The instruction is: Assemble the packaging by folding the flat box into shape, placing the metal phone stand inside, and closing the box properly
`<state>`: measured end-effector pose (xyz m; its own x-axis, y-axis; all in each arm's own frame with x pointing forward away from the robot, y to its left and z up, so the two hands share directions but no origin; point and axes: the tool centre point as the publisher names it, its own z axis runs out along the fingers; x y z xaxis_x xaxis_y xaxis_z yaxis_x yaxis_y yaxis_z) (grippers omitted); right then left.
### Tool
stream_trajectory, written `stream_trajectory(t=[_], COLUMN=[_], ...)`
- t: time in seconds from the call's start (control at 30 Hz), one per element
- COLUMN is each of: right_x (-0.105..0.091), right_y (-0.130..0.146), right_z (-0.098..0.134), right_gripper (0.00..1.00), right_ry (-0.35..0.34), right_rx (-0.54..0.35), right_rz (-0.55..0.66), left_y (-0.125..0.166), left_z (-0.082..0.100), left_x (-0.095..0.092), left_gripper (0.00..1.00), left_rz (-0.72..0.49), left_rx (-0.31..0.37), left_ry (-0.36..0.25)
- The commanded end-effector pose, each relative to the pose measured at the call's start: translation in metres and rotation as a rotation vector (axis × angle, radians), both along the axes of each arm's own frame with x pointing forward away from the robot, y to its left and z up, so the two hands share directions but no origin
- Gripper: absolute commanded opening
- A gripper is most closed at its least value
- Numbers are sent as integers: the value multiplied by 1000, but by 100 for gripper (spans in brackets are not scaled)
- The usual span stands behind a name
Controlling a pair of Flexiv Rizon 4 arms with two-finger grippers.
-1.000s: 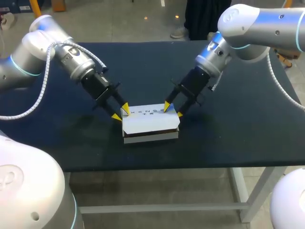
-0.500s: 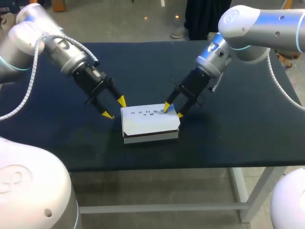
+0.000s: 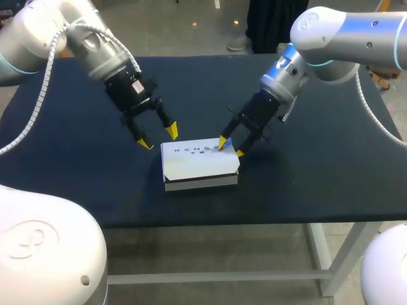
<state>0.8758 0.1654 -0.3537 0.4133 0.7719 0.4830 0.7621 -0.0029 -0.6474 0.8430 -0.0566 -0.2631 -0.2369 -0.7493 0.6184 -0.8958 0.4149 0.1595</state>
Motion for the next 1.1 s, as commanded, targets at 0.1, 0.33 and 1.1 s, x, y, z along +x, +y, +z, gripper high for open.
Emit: stream_trajectory(t=[0.1,0.33,1.1], right_x=[2,2,4], right_y=[2,1,0], right_z=[-2,-2,-3], right_gripper=[47,47,47], right_ry=[2,-4,-2], right_rx=[-2,2,6], right_rz=[3,0,-3], left_y=[-3,-3,-10], left_z=[6,6,-7], left_x=[-8,-8,0], left_gripper=[100,100,100], left_rz=[-126,-126,-325], left_rx=[119,119,236], left_ry=[-234,-234,-431])
